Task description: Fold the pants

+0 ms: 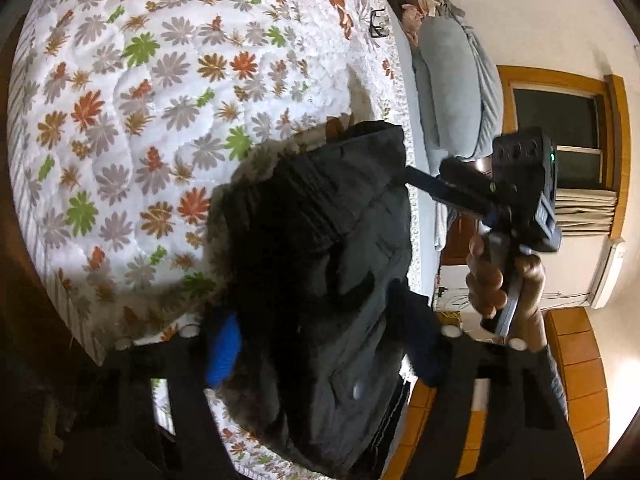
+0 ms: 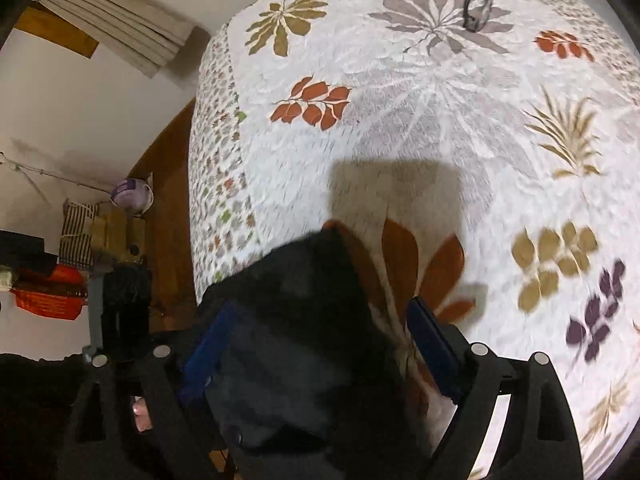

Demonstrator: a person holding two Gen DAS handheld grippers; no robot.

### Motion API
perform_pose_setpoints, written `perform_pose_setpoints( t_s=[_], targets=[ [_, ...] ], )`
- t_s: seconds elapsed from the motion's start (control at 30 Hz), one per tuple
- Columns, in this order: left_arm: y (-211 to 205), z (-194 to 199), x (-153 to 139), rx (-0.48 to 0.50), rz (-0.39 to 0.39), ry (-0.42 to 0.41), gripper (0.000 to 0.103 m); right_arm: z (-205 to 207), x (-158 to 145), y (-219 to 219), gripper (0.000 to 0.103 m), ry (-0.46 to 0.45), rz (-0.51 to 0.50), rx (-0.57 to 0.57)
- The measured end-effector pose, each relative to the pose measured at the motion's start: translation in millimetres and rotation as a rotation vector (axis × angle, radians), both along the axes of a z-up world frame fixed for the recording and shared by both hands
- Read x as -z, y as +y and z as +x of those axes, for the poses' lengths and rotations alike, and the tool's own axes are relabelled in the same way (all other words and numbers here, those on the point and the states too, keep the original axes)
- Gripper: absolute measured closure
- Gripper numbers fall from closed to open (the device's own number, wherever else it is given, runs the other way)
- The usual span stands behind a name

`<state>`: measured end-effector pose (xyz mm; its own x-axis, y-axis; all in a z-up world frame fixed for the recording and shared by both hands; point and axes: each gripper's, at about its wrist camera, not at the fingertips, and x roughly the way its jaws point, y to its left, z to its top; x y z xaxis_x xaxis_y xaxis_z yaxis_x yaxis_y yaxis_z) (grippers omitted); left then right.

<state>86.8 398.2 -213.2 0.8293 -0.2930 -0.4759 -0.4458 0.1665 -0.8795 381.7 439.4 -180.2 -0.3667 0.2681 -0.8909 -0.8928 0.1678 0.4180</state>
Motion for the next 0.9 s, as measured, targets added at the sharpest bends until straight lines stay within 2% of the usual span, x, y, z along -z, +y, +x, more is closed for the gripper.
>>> perform_pose_setpoints(
  t_s=[0.1,0.33,0.37,0.43,0.47,0.5,0.57,0.9],
  targets=[
    [0.0,-1.3,1.9,0.004,0.017,0.012,0.049,-1.9,14.2,14.2,0.014,0.037,-0.03,-0.042],
    [-1.1,-3.8,5.6,0.01,0.031,0.022,0.054,-14.6,41.9,29.9,0.015,0.072,-0.114,-0.115],
    [-1.5,-4.1,4.6,0.014,0.04,0.026,0.06,-17.7,45.2,30.3,0.027,0.073,-0.125,-0.127],
    [-4.1,-2.1,0.6,0.019,0.055,0.031,0.067,-21.1,45.8,29.0,0.04,0.075,-0.13,-0.128],
    [-5.1,-1.5,-1.1,0.021,0.059,0.032,0.072,-21.8,43.0,27.5,0.05,0.062,-0.125,-0.126],
    [-5.9,-1.2,-2.9,0.026,0.066,0.03,0.076,-22.0,39.9,25.3,0.054,0.052,-0.123,-0.125],
    [-8.8,0.8,-11.1,0.034,0.089,0.028,0.081,-20.5,29.6,19.5,0.069,0.03,-0.107,-0.116],
    [-32.3,4.3,-72.6,0.083,0.268,-0.016,0.085,-32.7,-41.0,-16.3,0.073,-0.073,-0.03,-0.081]
  ],
)
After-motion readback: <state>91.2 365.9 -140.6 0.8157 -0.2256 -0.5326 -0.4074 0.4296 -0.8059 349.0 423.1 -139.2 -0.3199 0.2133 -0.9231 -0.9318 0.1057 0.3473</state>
